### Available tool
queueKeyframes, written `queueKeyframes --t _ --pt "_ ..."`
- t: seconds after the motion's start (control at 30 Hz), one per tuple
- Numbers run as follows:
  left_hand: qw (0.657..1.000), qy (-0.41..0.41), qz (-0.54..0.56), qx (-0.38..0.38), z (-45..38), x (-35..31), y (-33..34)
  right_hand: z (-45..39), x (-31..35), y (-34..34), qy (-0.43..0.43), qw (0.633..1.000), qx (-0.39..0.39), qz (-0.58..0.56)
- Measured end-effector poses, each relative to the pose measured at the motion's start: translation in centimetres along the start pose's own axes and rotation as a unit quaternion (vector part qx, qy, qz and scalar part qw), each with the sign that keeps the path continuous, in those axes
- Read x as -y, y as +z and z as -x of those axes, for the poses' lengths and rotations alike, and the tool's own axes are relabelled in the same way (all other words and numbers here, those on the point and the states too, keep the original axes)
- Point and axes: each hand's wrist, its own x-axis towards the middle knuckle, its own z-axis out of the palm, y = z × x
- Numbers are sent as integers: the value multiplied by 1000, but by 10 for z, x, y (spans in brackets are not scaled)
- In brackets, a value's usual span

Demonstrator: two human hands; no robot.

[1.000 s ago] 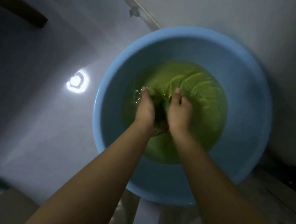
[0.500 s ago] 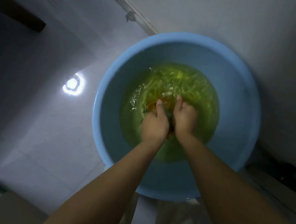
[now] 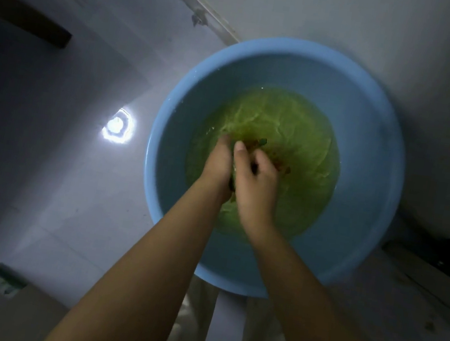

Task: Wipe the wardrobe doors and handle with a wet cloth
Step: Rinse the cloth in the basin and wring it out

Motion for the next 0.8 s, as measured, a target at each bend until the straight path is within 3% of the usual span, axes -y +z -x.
queueKeyframes --t 0.17,0.27,0.37,0.43,0.57,0.67,0.8 --pt "1000 16 -12 24 12 -6 16 -21 5 -1 -44 994 -93 43" --pt "1000 -15 -23 2 14 -1 25 -50 -13 -7 -43 989 -47 131" --pt "997 20 -43 -54 23 1 33 -71 -25 -14 21 974 -10 223" --pt "996 27 -27 -74 25 -1 35 -82 -27 -20 51 963 -59 257" --pt "991 -35 59 -115 5 1 20 -87 -35 -41 53 964 -170 196" --pt "995 -49 8 -91 -23 20 11 -78 -45 -41 74 969 -92 218" --pt "998 -45 15 -37 -8 12 13 -45 -30 -16 127 991 14 51"
